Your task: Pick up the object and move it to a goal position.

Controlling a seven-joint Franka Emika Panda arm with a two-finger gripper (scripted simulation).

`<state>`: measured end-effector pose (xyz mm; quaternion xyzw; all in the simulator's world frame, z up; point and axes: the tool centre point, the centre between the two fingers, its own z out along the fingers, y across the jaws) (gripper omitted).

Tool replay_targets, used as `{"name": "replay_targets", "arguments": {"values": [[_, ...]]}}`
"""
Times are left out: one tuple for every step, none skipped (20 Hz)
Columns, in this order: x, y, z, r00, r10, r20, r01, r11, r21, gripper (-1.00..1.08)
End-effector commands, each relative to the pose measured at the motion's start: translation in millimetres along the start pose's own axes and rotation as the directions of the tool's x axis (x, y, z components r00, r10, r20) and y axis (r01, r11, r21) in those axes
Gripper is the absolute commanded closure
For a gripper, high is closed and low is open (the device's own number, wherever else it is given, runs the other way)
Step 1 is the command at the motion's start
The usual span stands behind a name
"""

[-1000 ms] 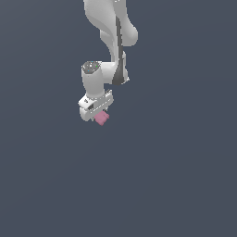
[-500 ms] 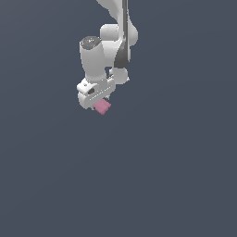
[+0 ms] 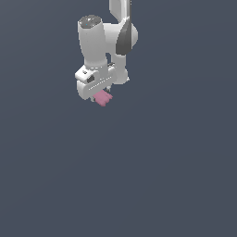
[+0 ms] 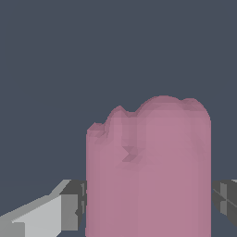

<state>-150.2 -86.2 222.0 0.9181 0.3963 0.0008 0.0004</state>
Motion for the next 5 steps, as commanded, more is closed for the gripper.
{"name": "replay_targets", "arguments": {"values": [[0.5, -1.0, -7.1, 1.000, 0.000, 0.001, 0.000, 1.000, 0.001, 1.08], [0.6, -1.0, -8.7, 1.000, 0.001, 0.001, -0.001, 1.000, 0.001, 1.08], [0.7, -1.1, -9.9, 1.000, 0.001, 0.001, -0.001, 1.000, 0.001, 1.08], [0.8, -1.1, -10.6, 1.000, 0.001, 0.001, -0.001, 1.000, 0.001, 1.08], [0.8, -1.2, -10.9, 1.000, 0.001, 0.001, -0.001, 1.000, 0.001, 1.08]]}}
